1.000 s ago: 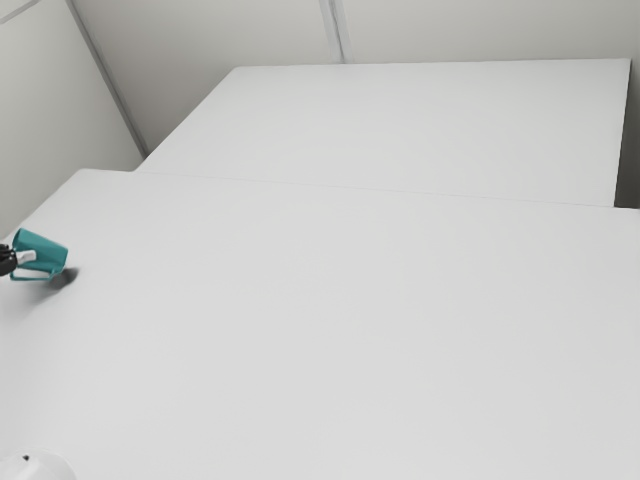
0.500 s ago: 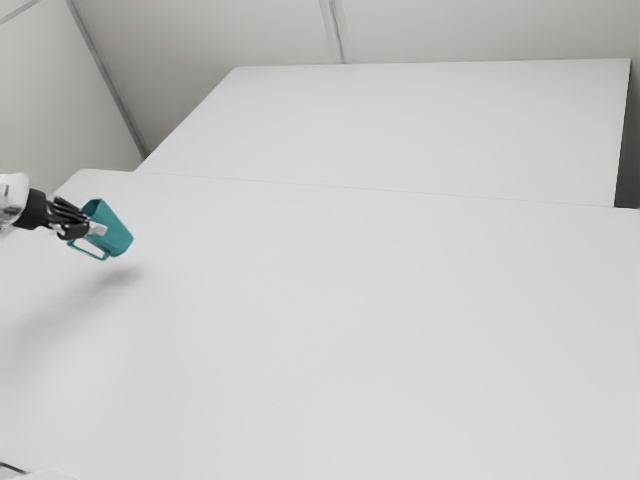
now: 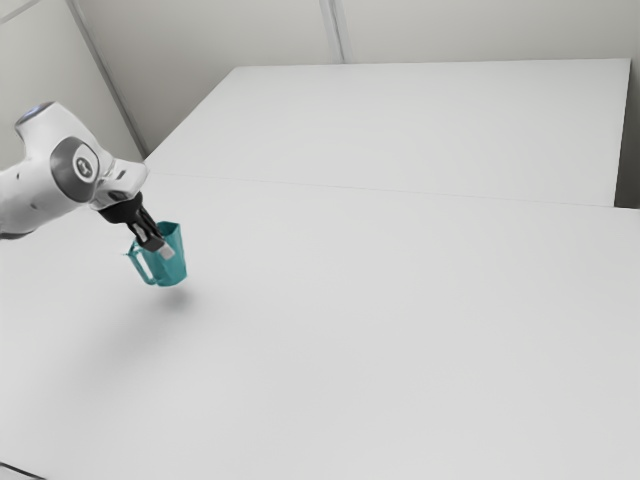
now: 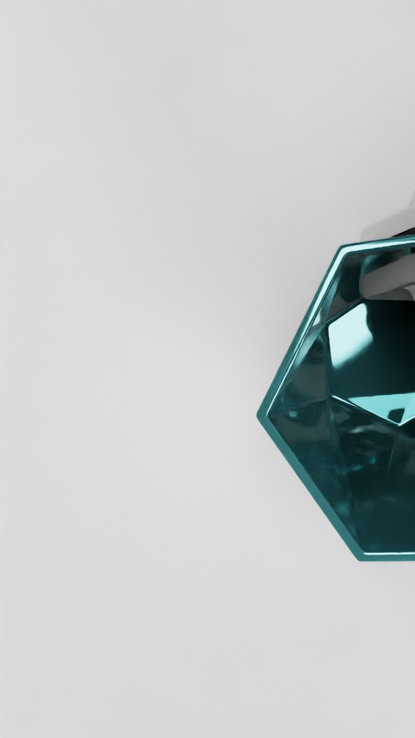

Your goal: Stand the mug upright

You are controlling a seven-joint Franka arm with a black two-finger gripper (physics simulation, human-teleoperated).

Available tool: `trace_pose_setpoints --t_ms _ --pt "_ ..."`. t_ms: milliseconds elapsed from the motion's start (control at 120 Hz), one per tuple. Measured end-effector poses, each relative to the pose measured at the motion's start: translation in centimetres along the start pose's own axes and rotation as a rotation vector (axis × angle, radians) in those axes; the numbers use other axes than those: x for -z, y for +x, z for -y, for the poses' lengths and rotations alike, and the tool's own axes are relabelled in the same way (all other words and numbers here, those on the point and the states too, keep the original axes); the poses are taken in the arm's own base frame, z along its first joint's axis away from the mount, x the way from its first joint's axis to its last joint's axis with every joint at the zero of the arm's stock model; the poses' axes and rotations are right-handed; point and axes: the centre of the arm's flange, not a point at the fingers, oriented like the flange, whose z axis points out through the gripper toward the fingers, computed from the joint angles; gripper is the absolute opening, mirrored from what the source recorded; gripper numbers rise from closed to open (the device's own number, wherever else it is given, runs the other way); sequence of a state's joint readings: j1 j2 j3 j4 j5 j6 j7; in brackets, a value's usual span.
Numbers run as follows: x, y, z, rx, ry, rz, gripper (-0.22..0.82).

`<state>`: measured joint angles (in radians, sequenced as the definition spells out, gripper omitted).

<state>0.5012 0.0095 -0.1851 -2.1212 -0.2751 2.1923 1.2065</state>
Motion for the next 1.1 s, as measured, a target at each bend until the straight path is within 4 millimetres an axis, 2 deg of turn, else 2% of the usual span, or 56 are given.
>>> trace_pose_setpoints --t_ms 242,417,600,725,875,1100 --pt "-3.5 7.0 -3.9 0.024 0.028 0.069 -0.16" --pt "-4.4 10.2 -6.1 0.064 0.084 0.101 -0.17" --pt "-4.4 11.4 -8.2 0.161 0.103 0.117 -0.18" --pt "-5.5 12.2 -9.1 0.23 0.095 0.132 -0.18" --pt "-7.1 14.5 -10.7 0.258 0.098 0.147 -0.18" --pt "-8.1 15.0 -11.2 0.338 0.114 0.157 -0.18"
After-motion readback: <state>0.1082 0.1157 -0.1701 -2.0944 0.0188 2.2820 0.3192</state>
